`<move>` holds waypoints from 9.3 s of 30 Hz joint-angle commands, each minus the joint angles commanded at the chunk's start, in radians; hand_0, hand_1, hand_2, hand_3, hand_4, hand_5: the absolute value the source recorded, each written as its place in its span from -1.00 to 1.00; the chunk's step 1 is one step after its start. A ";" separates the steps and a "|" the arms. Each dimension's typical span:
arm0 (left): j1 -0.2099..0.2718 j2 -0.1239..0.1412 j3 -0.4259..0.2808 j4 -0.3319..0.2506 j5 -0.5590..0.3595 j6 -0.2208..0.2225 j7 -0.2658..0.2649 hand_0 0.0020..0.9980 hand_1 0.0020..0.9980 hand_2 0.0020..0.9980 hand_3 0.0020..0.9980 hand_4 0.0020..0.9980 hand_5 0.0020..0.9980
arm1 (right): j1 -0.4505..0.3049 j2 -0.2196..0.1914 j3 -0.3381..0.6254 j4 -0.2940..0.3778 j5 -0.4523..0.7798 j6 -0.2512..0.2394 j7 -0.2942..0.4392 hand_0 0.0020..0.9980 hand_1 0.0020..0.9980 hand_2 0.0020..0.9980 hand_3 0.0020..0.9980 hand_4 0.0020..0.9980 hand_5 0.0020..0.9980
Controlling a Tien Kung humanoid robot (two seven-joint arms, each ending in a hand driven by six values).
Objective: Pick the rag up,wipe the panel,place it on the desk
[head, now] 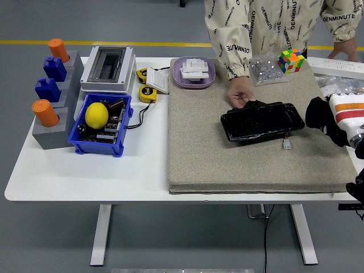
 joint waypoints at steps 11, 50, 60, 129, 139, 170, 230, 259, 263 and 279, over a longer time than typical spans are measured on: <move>0.002 0.000 0.003 -0.001 0.000 0.000 0.000 0.22 0.28 0.31 0.12 0.26 -0.12 | -0.047 -0.006 0.117 0.038 0.045 0.000 -0.012 -0.39 -0.17 -0.12 -0.07 0.92 -0.93; -0.006 -0.003 -0.009 0.000 0.005 0.000 0.001 0.22 0.28 0.31 0.12 0.26 -0.12 | -0.058 -0.045 0.168 0.191 0.819 0.000 -0.034 -0.33 -0.16 -0.10 -0.04 0.93 -0.94; -0.005 -0.004 -0.012 0.001 0.005 0.000 0.001 0.22 0.28 0.31 0.12 0.26 -0.12 | -0.061 -0.051 0.179 0.202 0.844 0.000 -0.014 -0.29 -0.14 -0.07 0.00 0.97 -0.84; 0.001 -0.004 0.000 0.001 -0.001 -0.002 0.001 0.22 0.28 0.31 0.12 0.26 -0.12 | -0.108 -0.010 0.166 0.128 0.807 0.099 0.090 0.34 0.26 0.36 0.25 1.00 -0.04; 0.001 -0.006 -0.004 0.001 0.000 -0.002 0.001 0.22 0.28 0.31 0.12 0.26 -0.12 | -0.106 -0.016 0.180 0.127 0.790 0.115 0.086 0.41 0.31 0.41 0.34 1.00 -0.01; 0.006 -0.003 0.004 0.002 0.000 -0.003 0.001 0.22 0.28 0.31 0.12 0.26 -0.12 | -0.120 -0.031 0.215 0.139 0.748 0.123 0.092 0.69 0.64 0.79 0.77 1.00 0.14; -0.009 -0.003 -0.006 0.003 0.025 -0.001 -0.001 0.22 0.28 0.31 0.12 0.26 -0.12 | -0.104 -0.142 0.313 0.411 0.085 0.159 -0.025 0.73 0.64 0.77 0.77 1.00 0.19; -0.009 0.007 0.031 0.003 0.017 -0.003 -0.002 0.22 0.28 0.31 0.12 0.26 -0.12 | -0.103 -0.159 0.328 0.417 0.073 0.164 -0.023 0.73 0.64 0.77 0.76 1.00 0.17; -0.006 0.003 0.028 0.003 0.018 -0.003 -0.002 0.22 0.28 0.31 0.12 0.26 -0.12 | -0.104 -0.160 0.329 0.416 0.073 0.164 -0.024 0.73 0.64 0.77 0.76 1.00 0.17; 0.002 -0.014 0.003 0.003 0.023 -0.002 -0.001 0.22 0.28 0.31 0.12 0.25 -0.12 | -0.096 -0.151 0.335 0.393 0.067 0.176 -0.024 0.74 0.64 0.77 0.76 1.00 0.17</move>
